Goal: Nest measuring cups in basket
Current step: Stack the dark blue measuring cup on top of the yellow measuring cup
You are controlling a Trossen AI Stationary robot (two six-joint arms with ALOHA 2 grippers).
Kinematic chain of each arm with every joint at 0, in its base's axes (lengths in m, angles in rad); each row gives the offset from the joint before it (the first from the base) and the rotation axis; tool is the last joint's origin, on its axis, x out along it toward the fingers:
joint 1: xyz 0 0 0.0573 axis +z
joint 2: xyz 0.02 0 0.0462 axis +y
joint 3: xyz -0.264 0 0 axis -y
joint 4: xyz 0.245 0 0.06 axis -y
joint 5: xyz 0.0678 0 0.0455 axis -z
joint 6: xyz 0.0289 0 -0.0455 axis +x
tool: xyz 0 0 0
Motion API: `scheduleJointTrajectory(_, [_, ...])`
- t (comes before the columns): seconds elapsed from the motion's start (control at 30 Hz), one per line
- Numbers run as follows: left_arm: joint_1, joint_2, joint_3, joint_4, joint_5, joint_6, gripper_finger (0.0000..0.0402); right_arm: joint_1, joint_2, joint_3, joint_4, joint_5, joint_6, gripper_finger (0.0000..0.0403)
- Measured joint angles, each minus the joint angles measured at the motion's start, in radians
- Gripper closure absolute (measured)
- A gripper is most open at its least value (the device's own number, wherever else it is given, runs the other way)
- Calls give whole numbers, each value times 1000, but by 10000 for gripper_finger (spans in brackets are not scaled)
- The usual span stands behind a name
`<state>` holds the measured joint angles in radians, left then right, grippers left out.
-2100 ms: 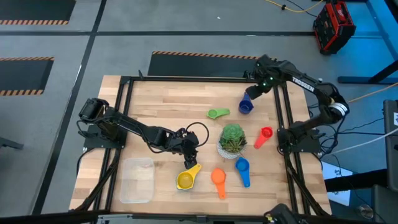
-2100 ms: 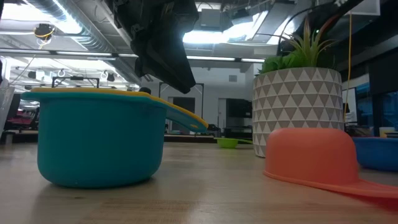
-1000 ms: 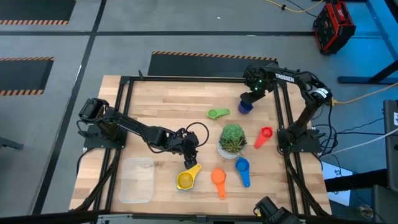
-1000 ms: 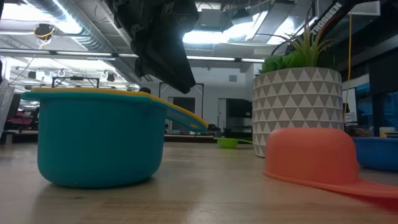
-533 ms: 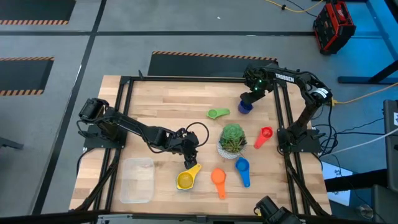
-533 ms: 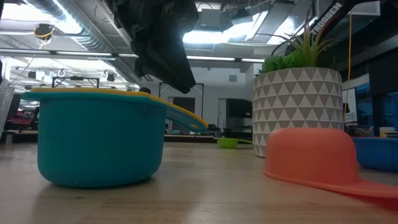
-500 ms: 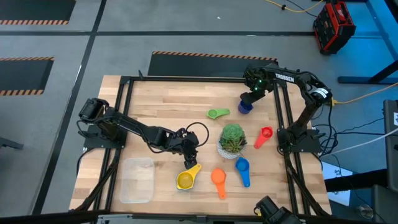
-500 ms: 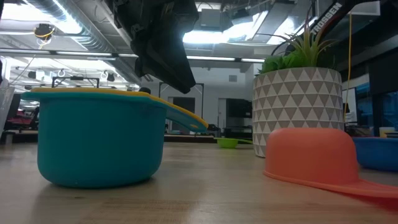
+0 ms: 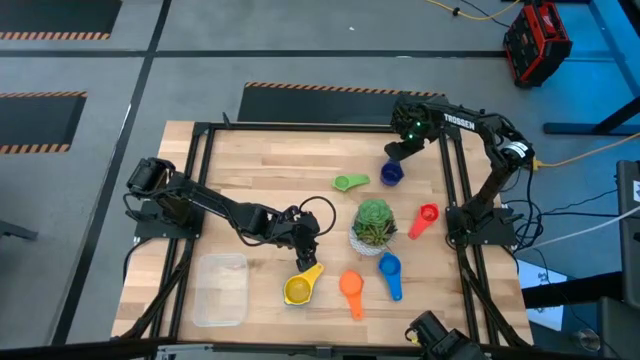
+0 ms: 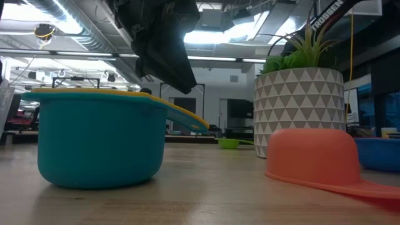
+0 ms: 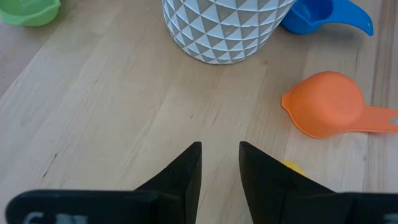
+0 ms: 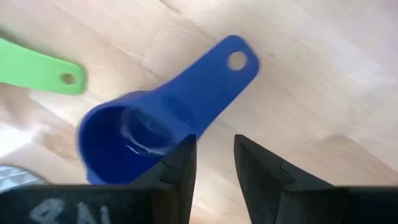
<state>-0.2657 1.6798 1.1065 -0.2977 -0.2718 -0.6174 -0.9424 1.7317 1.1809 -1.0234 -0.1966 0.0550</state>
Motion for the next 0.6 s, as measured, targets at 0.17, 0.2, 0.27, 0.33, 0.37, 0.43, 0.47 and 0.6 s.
scheduleJointTrajectory(0.17, [0,0,0,0,0,0,302,11,0,-33,-2,-67,-2,291])
scheduleJointTrajectory(0.2, [0,0,0,0,0,0,302,14,0,-42,-2,-66,-5,291])
scheduleJointTrajectory(0.27, [0,0,0,0,0,0,302,20,0,-60,2,-62,-6,291])
scheduleJointTrajectory(0.33, [0,0,0,0,0,0,302,25,0,-80,14,-61,-7,291])
scheduleJointTrajectory(0.37, [0,0,0,0,0,0,302,27,0,-90,24,-61,-8,291])
scheduleJointTrajectory(0.43, [0,0,0,0,0,0,302,30,0,-114,59,-60,-7,291])
scheduleJointTrajectory(0.47, [0,0,0,0,0,0,302,30,0,-125,78,-60,-7,291])
scheduleJointTrajectory(0.6, [0,0,0,0,0,0,302,30,0,-155,121,-60,-8,291])
